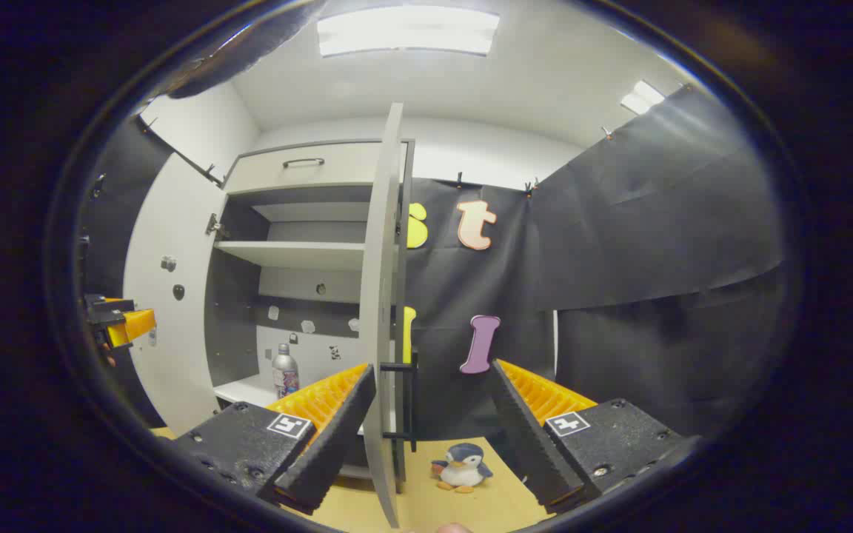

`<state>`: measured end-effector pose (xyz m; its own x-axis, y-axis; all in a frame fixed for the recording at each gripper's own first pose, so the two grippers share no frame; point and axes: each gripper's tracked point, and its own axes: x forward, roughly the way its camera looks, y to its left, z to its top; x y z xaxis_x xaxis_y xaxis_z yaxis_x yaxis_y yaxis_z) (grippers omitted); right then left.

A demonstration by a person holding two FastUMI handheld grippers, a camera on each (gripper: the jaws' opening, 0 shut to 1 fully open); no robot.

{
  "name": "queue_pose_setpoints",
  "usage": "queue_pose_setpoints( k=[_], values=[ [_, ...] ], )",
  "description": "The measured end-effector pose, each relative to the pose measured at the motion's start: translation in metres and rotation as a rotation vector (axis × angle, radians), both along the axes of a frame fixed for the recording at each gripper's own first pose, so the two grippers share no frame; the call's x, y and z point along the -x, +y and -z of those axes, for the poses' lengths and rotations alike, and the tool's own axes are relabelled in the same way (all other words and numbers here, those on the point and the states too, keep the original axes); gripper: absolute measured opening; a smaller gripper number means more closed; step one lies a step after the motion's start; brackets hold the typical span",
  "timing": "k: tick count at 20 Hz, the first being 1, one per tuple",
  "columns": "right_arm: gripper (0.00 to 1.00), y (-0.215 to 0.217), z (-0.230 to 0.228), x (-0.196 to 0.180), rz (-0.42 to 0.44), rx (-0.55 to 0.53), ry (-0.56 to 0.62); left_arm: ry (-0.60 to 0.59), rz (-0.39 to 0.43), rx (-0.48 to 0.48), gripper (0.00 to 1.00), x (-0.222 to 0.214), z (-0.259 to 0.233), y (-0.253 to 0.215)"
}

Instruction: Grasp the bottle in the cabinet with the left hand and place it on the coaster, then close the right door with the right hand and the left door with the left hand.

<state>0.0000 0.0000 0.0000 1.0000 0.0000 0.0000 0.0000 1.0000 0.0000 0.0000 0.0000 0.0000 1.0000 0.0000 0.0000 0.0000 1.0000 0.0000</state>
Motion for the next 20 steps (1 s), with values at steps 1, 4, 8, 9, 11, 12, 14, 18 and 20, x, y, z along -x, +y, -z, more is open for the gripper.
queue_pose_setpoints(
  k=[1,4,8,9,11,12,14,18,20],
  values=[
    [1.00,0.000,-0.001,0.000,-0.004,-0.013,0.003,0.000,-0.019,-0.016,0.99,0.001,-0.001,0.004],
    [1.00,0.000,0.000,0.000,-0.002,-0.021,0.015,-0.001,-0.035,-0.045,0.99,0.004,-0.005,0.007],
    [1.00,0.001,-0.002,0.000,0.011,-0.015,0.019,0.001,-0.015,-0.016,0.99,0.003,-0.009,0.005],
    [1.00,0.001,-0.004,0.001,0.015,-0.022,0.019,0.000,0.007,-0.022,0.97,0.001,-0.014,0.003],
    [1.00,0.002,-0.006,0.002,0.017,-0.037,0.013,-0.025,0.020,-0.035,0.97,-0.002,-0.032,0.006],
    [1.00,0.001,-0.008,0.003,0.018,-0.038,0.011,-0.041,0.022,-0.036,0.97,-0.003,-0.039,0.006],
    [1.00,-0.001,-0.011,0.004,0.027,-0.039,0.000,-0.068,0.017,-0.025,0.97,-0.005,-0.046,0.005],
    [0.99,0.001,-0.009,0.002,0.028,-0.024,0.000,-0.063,-0.001,0.031,0.97,-0.015,-0.040,-0.004],
    [1.00,-0.001,-0.009,0.002,0.037,-0.021,0.001,-0.067,0.012,0.060,0.97,-0.022,-0.039,-0.013]
  ],
)
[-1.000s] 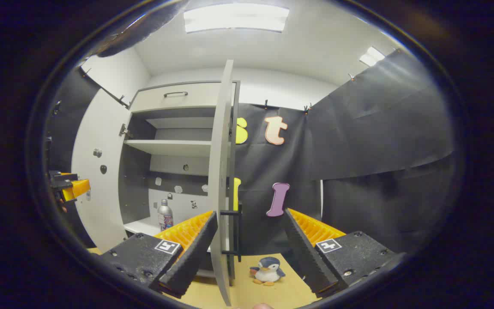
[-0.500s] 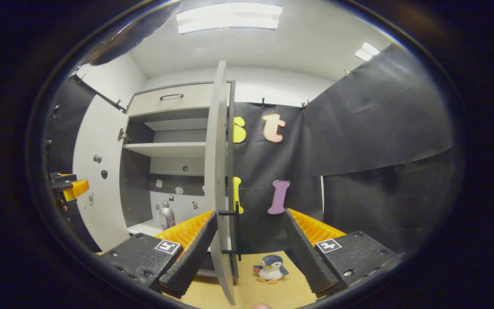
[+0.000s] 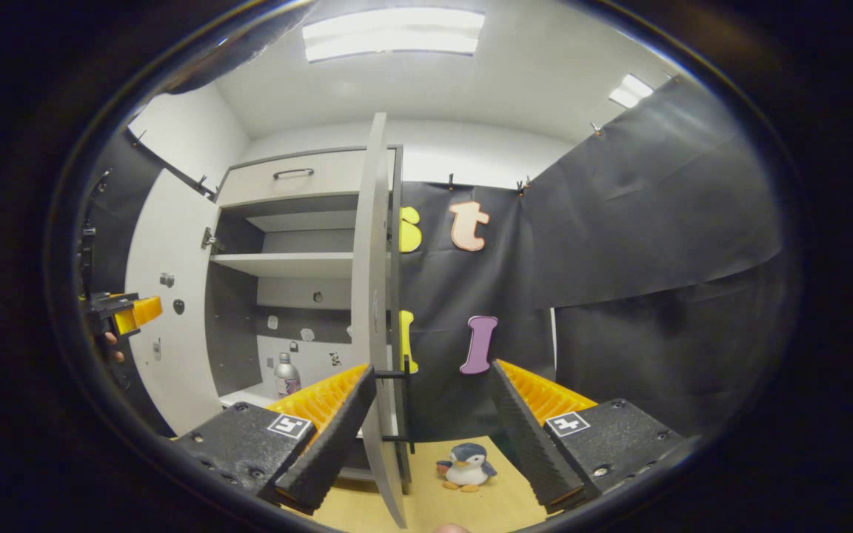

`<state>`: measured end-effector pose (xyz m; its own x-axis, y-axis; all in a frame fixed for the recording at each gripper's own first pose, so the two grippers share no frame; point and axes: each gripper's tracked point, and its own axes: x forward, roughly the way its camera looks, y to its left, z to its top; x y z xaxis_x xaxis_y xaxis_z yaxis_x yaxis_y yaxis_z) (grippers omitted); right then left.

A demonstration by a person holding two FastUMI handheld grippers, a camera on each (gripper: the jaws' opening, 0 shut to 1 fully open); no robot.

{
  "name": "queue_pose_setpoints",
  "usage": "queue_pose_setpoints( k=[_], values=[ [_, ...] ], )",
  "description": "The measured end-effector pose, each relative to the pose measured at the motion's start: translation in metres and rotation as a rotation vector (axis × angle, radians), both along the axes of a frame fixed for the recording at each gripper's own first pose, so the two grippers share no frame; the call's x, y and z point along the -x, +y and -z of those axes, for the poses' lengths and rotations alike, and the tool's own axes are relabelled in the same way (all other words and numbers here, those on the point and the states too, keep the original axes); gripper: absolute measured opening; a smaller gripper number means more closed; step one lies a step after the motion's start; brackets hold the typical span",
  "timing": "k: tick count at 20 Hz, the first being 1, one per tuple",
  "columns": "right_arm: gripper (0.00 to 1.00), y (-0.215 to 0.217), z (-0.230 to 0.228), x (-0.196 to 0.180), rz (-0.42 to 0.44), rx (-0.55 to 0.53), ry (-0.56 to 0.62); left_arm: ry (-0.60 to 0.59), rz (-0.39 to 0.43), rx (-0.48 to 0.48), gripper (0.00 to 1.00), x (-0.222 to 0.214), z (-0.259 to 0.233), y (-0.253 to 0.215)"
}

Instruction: Grasp the bottle in the cabinet with the left hand and place it on the coaster, then close the right door with the right hand and the left door with the left hand.

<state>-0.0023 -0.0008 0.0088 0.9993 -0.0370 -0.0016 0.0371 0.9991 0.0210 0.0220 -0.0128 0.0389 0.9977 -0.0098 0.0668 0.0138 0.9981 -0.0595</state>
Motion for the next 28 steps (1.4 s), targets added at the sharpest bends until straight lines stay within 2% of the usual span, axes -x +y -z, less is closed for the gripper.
queue_pose_setpoints(
  k=[3,4,5,7,9,10,12,13,17,21,22,24,26,28],
  values=[
    [1.00,-0.009,0.006,0.004,0.020,-0.002,0.013,0.007,0.018,0.021,0.99,-0.014,0.008,-0.015],
    [1.00,-0.014,0.007,0.005,0.034,0.002,0.019,0.013,0.036,0.040,0.96,-0.018,0.011,-0.023],
    [1.00,-0.018,0.010,0.009,0.046,0.003,0.023,0.020,0.060,0.051,1.00,-0.024,0.015,-0.032],
    [1.00,-0.026,0.011,0.016,0.071,0.003,0.026,0.035,0.084,0.048,1.00,-0.037,0.022,-0.042],
    [1.00,-0.037,0.010,0.023,0.104,0.009,0.026,0.048,0.118,0.046,0.96,-0.052,0.031,-0.054],
    [1.00,-0.041,0.010,0.027,0.119,0.011,0.025,0.065,0.149,0.051,1.00,-0.061,0.040,-0.062],
    [1.00,-0.050,0.012,0.035,0.151,0.018,0.030,0.110,0.174,0.065,0.96,-0.079,0.059,-0.073],
    [1.00,-0.055,0.012,0.039,0.170,0.024,0.032,0.127,0.181,0.069,1.00,-0.092,0.067,-0.075],
    [1.00,-0.074,0.015,0.053,0.242,0.030,0.048,0.173,0.222,0.057,1.00,-0.119,0.096,-0.097],
    [1.00,-0.085,0.015,0.060,0.295,0.030,0.043,0.203,0.237,0.019,1.00,-0.147,0.121,-0.111],
    [1.00,-0.087,0.014,0.061,0.307,0.032,0.041,0.215,0.237,0.012,0.96,-0.153,0.128,-0.113],
    [1.00,-0.089,0.015,0.061,0.325,0.036,0.040,0.226,0.240,0.004,0.96,-0.168,0.143,-0.117],
    [1.00,-0.085,0.019,0.059,0.324,0.043,0.051,0.243,0.245,0.002,1.00,-0.182,0.157,-0.122],
    [0.99,-0.081,0.021,0.059,0.324,0.061,0.052,0.262,0.250,-0.009,0.96,-0.198,0.173,-0.126]
  ],
)
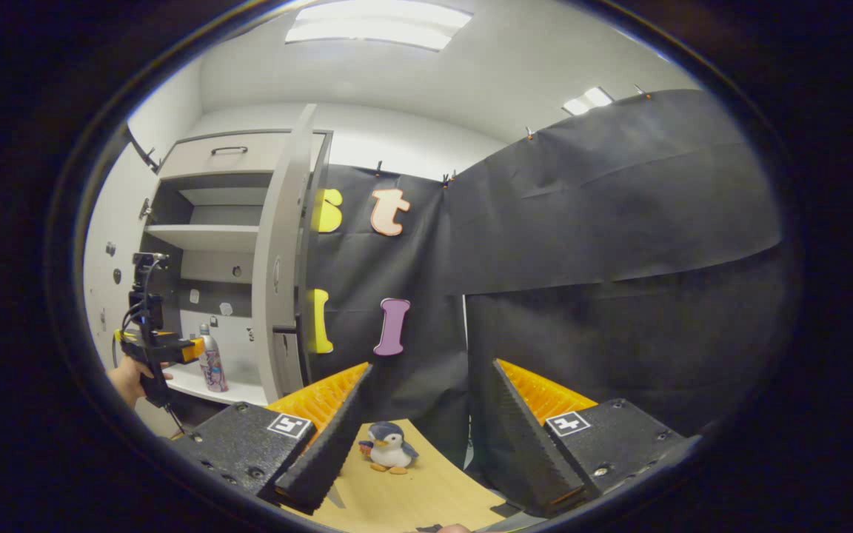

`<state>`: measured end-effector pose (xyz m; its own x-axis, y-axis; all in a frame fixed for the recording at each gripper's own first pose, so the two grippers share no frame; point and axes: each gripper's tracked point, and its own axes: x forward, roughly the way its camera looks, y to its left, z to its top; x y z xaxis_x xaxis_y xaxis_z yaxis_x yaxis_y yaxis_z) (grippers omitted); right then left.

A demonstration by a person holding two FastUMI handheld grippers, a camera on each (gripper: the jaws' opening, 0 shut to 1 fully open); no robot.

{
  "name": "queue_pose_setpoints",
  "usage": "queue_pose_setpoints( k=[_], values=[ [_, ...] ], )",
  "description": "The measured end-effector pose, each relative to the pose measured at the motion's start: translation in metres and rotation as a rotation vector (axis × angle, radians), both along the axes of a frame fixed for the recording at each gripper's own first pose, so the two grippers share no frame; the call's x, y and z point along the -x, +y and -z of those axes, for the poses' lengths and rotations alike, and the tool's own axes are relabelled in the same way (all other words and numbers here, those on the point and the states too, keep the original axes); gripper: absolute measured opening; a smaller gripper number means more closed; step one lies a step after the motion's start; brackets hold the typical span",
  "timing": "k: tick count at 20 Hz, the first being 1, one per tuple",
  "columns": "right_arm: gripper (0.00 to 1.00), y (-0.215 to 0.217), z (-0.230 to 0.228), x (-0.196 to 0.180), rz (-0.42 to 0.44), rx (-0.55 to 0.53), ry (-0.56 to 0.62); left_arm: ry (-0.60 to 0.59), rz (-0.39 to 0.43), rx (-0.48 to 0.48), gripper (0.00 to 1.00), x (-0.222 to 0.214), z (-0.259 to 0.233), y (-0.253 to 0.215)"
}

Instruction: Grasp the bottle in the cabinet with the left hand and place it on the coaster, then close the right door with the right hand and the left door with the left hand.

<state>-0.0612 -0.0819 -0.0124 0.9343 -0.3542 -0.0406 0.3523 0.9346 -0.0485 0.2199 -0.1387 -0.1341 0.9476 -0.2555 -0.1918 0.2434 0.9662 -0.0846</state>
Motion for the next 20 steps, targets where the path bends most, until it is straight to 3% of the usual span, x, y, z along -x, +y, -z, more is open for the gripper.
queue_pose_setpoints(
  k=[6,13,16,17,20],
  values=[
    [1.00,-0.006,0.004,0.000,0.051,0.011,0.007,0.081,-0.014,-0.050,0.96,-0.038,0.048,-0.004],
    [1.00,-0.013,0.009,0.009,0.102,0.005,0.025,0.068,-0.015,-0.069,0.99,-0.066,0.062,-0.004],
    [1.00,-0.009,0.016,0.011,0.098,0.028,0.057,0.058,-0.023,-0.061,0.95,-0.071,0.061,-0.003],
    [0.99,-0.008,0.018,0.011,0.098,0.031,0.064,0.060,-0.024,-0.062,0.83,-0.071,0.061,-0.002],
    [0.99,-0.007,0.021,0.014,0.102,0.019,0.075,0.053,-0.025,-0.053,0.80,-0.071,0.059,-0.002]
  ],
)
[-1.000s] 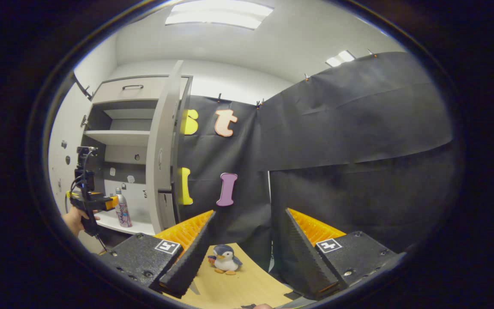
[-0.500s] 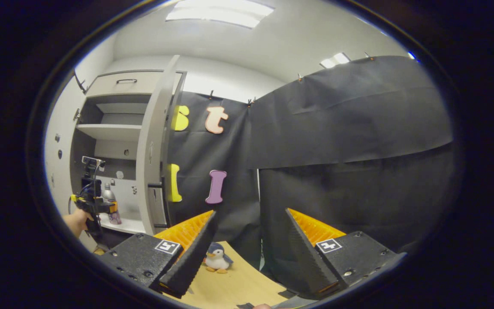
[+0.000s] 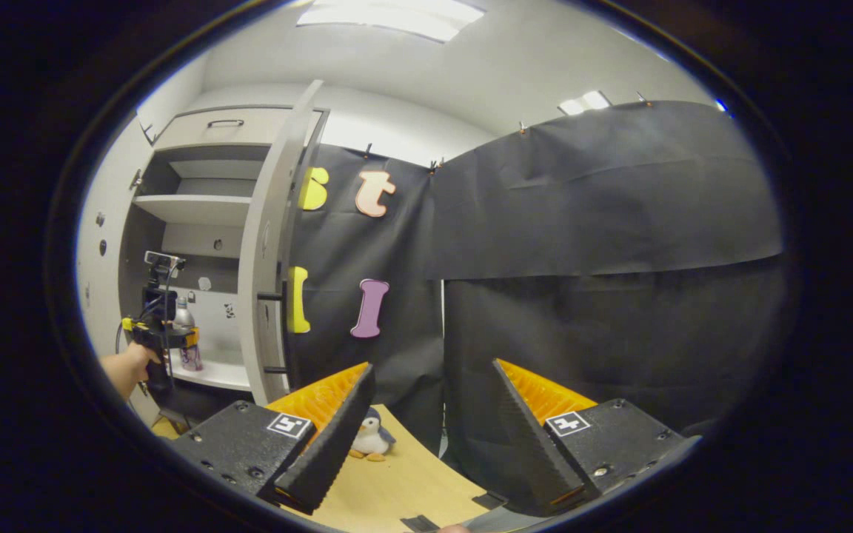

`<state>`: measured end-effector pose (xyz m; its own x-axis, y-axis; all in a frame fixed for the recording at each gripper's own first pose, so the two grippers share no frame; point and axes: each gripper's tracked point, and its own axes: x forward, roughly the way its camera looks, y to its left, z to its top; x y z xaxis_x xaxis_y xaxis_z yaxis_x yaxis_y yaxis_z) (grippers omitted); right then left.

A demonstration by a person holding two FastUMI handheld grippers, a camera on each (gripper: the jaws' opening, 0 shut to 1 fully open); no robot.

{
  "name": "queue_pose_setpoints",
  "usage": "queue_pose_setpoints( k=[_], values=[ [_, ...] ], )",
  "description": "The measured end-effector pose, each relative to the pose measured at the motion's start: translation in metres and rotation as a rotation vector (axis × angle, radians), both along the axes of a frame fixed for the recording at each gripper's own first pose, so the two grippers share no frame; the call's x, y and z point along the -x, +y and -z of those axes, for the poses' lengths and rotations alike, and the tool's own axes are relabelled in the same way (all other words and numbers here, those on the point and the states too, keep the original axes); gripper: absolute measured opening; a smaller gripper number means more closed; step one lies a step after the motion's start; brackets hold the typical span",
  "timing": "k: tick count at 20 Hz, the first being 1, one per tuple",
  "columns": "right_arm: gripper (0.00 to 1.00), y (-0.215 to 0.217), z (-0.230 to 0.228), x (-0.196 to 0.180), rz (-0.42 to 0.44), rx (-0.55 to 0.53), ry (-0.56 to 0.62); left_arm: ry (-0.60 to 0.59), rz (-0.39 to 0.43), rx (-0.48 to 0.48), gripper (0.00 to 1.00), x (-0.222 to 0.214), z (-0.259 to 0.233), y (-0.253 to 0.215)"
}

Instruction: Grasp the bottle in the cabinet with the left hand and place it on the coaster, then close the right door with the right hand and the left door with the left hand.

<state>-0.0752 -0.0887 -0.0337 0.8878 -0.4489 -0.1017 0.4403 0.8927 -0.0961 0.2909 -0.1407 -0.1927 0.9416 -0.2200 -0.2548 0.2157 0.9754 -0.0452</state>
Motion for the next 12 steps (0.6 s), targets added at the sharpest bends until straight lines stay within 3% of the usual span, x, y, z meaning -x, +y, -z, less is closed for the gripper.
queue_pose_setpoints(
  k=[4,7,8,11,12],
  values=[
    [0.99,0.001,0.007,-0.003,-0.008,-0.035,0.005,-0.037,0.005,-0.005,0.76,0.008,-0.012,0.001],
    [1.00,0.003,0.015,-0.010,-0.028,-0.049,0.027,-0.051,0.006,-0.001,0.80,0.017,-0.019,0.004],
    [0.99,0.004,0.016,-0.012,-0.040,-0.052,0.034,-0.055,0.007,0.002,0.76,0.022,-0.021,0.005],
    [0.99,0.010,0.020,-0.016,-0.072,-0.057,0.041,-0.070,-0.006,0.014,0.80,0.038,-0.024,0.010],
    [0.99,0.012,0.020,-0.019,-0.085,-0.060,0.042,-0.075,-0.007,0.014,0.76,0.044,-0.026,0.012]
  ],
)
